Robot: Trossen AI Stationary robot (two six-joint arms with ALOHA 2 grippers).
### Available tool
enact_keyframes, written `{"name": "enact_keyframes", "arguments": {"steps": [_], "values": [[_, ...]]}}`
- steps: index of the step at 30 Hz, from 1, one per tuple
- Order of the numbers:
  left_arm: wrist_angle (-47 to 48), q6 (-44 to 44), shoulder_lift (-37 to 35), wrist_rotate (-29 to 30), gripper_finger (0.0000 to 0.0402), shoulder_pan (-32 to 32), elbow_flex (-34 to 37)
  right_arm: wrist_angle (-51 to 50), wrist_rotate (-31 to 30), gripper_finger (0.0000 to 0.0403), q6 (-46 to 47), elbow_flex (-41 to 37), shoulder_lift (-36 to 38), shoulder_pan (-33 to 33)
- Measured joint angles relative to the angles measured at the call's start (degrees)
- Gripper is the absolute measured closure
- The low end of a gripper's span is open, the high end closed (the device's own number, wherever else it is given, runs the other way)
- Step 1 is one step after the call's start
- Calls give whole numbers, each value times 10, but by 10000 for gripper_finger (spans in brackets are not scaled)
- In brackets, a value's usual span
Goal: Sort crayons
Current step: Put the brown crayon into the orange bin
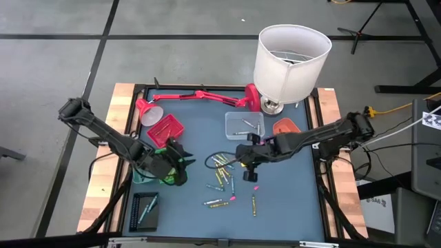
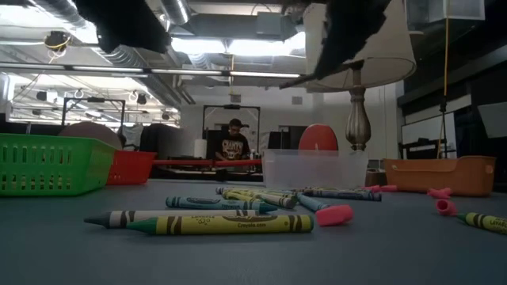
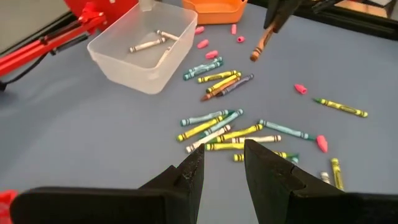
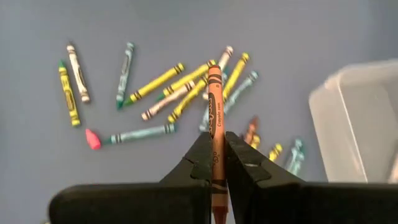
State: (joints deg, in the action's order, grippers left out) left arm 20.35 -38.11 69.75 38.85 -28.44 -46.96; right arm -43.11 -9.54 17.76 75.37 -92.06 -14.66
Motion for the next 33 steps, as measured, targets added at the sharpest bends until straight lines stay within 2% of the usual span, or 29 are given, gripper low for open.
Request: {"name": "enact_keyframes", "arguments": {"steps": [5,12,21,26,33], "values": [[-46,41,38,-10,303,18,0,-68,-12,382,23,0,12,0],[-74,43,75,-24,303,37,0,-188,-57,382,68,-1,13,0],[-76,42,87,-36,303,41,0,-378,-164,382,221,-9,15,0],[-76,42,87,-37,303,41,0,-396,-177,382,276,-76,56,-5],[-79,42,87,-36,303,42,0,-385,-183,382,330,-193,154,-2]]}}
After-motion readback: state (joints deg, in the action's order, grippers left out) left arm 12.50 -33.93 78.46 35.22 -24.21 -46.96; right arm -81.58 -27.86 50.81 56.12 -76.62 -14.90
